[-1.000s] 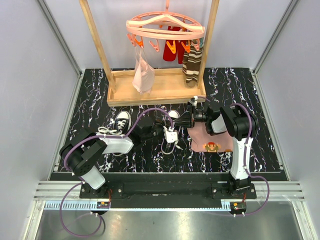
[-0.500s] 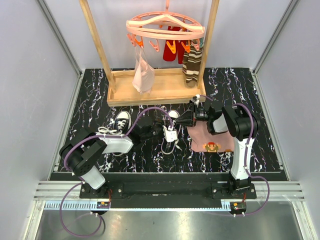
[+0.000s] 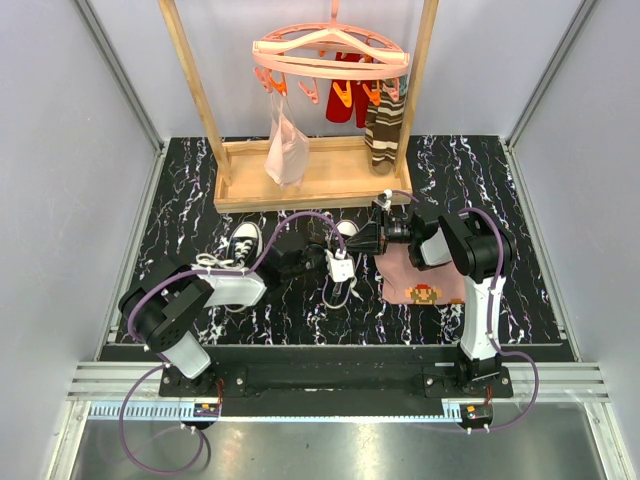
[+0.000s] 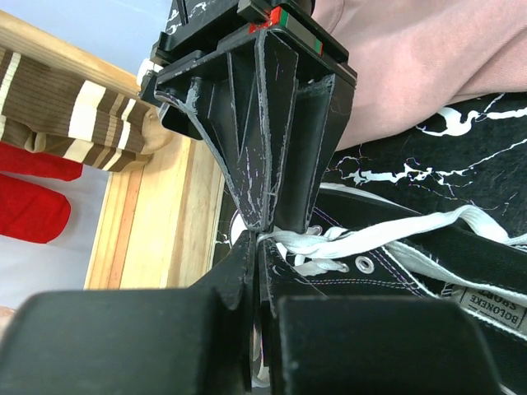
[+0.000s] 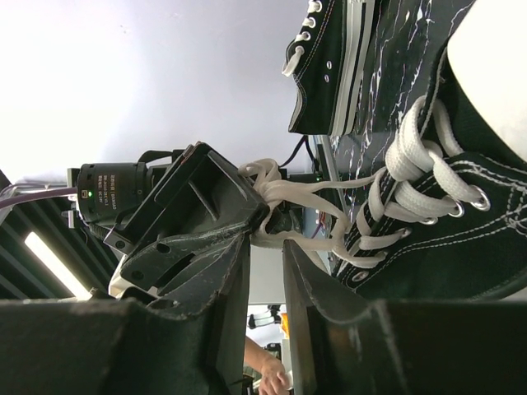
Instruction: Tie the shoes
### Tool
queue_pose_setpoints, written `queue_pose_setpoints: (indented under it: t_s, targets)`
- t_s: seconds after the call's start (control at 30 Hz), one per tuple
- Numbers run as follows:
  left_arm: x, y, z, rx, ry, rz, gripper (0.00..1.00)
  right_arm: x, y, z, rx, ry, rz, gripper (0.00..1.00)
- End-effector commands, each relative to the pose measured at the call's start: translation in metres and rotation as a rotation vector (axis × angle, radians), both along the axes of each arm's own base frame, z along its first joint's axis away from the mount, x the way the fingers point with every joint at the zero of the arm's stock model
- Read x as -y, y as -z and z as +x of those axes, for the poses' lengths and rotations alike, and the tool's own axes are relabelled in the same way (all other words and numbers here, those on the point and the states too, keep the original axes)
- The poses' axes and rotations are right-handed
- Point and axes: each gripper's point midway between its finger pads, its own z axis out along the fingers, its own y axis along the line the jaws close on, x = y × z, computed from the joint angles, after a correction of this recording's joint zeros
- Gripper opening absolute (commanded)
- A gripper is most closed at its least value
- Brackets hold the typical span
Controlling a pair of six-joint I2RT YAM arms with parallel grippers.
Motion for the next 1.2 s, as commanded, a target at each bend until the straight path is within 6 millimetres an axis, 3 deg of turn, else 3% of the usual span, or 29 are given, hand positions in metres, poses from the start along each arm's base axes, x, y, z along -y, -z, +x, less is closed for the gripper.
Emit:
queue_pose_setpoints:
  t_s: [0.0,0.13,0.23,0.33,0.47,0.6,0.8,0.93,1.17]
  targets:
    - [0.007,-0.032,0.012,0.053,-0.020,-0.080,0.00,-0.009,-0.032,-0.001,0.302,-0.015,0.081,0.31]
    - [0.008,-0.033,0.011,0.041,-0.015,-0.086,0.00,-0.011,-0.031,0.000,0.306,-0.010,0.082,0.27]
    - [0.009,-0.032,0.010,0.038,-0.008,-0.083,0.00,-0.011,-0.031,-0.001,0.312,-0.010,0.082,0.16]
    - [0.010,-0.031,0.010,0.033,-0.008,-0.082,0.00,-0.010,-0.030,-0.002,0.310,-0.012,0.080,0.00]
    - [0.007,-0.029,0.011,0.026,-0.022,-0.070,0.00,-0.008,-0.032,-0.006,0.309,-0.014,0.076,0.00]
    - [0.001,-0.026,0.010,0.026,-0.030,-0.053,0.08,0.000,-0.032,-0.007,0.299,0.004,0.069,0.00]
    - [-0.001,-0.022,0.004,0.007,-0.010,-0.038,0.05,0.006,-0.032,-0.004,0.292,0.031,0.063,0.00]
    - [-0.001,-0.019,0.004,0.000,-0.014,-0.032,0.09,0.007,-0.031,-0.003,0.296,0.046,0.045,0.00]
    - [-0.001,-0.019,0.003,0.001,-0.012,-0.029,0.00,0.009,-0.029,-0.002,0.322,0.065,0.012,0.00]
